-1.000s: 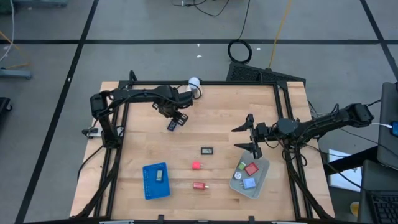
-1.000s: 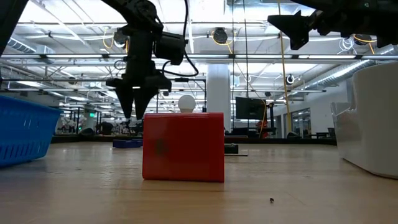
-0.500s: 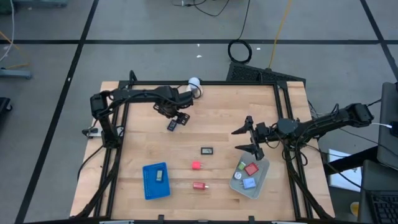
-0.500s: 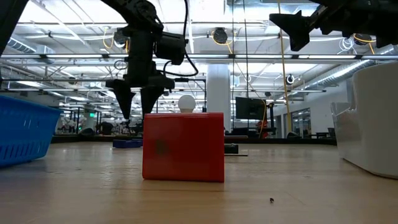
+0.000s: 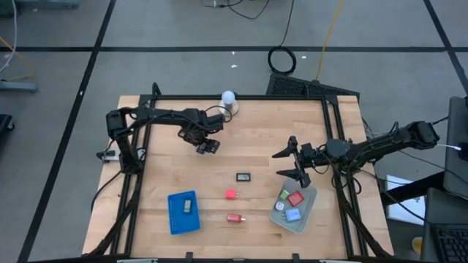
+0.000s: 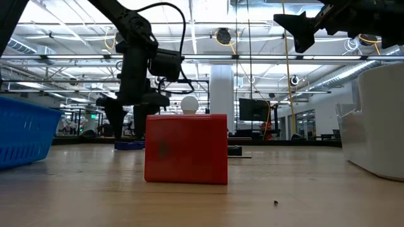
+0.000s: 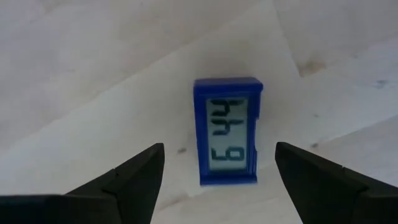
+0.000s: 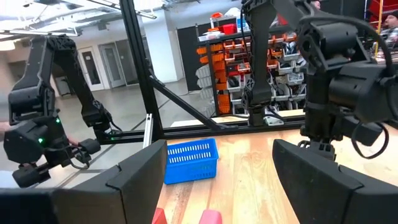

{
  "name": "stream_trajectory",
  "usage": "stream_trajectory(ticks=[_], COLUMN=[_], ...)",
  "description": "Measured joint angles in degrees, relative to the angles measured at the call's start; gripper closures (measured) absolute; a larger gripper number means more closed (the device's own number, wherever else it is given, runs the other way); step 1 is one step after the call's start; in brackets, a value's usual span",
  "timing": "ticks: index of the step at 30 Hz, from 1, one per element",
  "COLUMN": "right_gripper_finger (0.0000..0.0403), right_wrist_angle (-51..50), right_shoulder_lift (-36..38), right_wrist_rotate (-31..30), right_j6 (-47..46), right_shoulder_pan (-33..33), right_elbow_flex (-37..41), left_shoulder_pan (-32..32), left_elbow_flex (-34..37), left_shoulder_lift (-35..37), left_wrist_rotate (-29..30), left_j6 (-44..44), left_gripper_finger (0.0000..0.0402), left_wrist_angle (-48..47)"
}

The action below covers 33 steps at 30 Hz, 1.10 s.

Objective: Pick & Place Office items
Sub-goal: Put the dark blue digital clock into the blue bin

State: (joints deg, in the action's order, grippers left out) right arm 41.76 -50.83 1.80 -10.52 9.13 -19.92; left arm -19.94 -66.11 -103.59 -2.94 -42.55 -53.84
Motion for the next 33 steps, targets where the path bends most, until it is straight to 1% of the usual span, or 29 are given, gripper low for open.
stream_trajectory(ticks=[7, 17, 22, 33], right_gripper_finger=[0.0122, 0.0122, 0.0122, 0.0122], right_wrist_angle=[0.02, 0.06, 0.33, 0.47], right_shoulder_lift=[0.0, 0.0, 0.0, 0.05], right_wrist_rotate=[0.0, 0.0, 0.0, 0.0], right_j6=[0.02, 0.24, 0.7, 0.7], right_shoulder_pan=[0.0, 0.0, 0.0, 0.0], right_elbow_flex=[0.0, 0.0, 0.0, -0.02], left_shoulder_pan=[-0.01, -1.46, -0.88, -0.02], left_elbow_flex=[2.44, 4.68, 5.49, 5.51], left_shoulder_lift=[-0.02, -0.01, 0.11, 0.11], left_wrist_rotate=[-0.24, -0.19, -0.24, 0.12], left_j6=[-0.03, 0.04, -0.04, 3.14], left_gripper_finger=[0.0091, 0.0091, 0.0091, 0.0096], left_wrist_angle=[4.37, 4.95, 7.52, 7.09])
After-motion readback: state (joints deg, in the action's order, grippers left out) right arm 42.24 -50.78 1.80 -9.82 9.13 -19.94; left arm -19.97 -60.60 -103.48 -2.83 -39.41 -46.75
